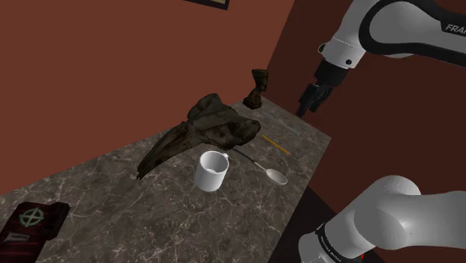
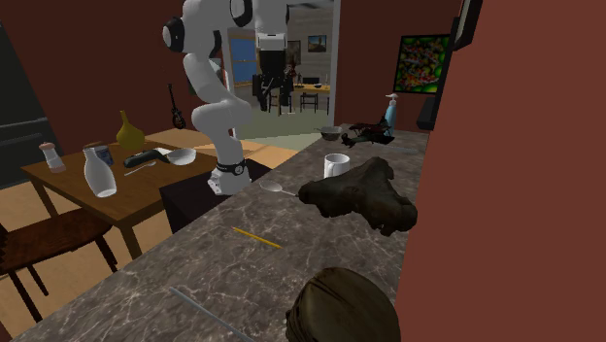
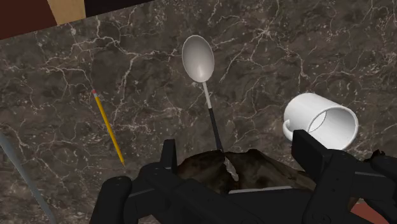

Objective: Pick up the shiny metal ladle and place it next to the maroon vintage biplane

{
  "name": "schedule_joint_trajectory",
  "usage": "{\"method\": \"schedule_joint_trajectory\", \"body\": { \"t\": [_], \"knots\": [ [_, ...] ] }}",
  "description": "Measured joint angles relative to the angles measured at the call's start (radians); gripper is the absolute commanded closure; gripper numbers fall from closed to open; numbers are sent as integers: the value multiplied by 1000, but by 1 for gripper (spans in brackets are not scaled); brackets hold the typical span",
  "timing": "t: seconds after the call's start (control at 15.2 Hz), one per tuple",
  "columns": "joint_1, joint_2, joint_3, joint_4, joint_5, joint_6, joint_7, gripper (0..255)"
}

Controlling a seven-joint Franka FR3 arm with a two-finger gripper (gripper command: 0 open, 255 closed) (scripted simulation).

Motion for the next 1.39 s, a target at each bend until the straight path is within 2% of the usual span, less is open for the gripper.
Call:
{"method": "schedule_joint_trajectory", "body": {
  "t": [0.26, 0.66, 1.06, 1.39],
  "knots": [
    [6, 18, -10, -52, 3, 65, -22, 0],
    [19, 97, -42, -203, 11, 282, -94, 0],
    [46, 244, -67, -292, 37, 505, -166, 0],
    [77, 428, -93, -318, 78, 702, -246, 0]
  ]
}}
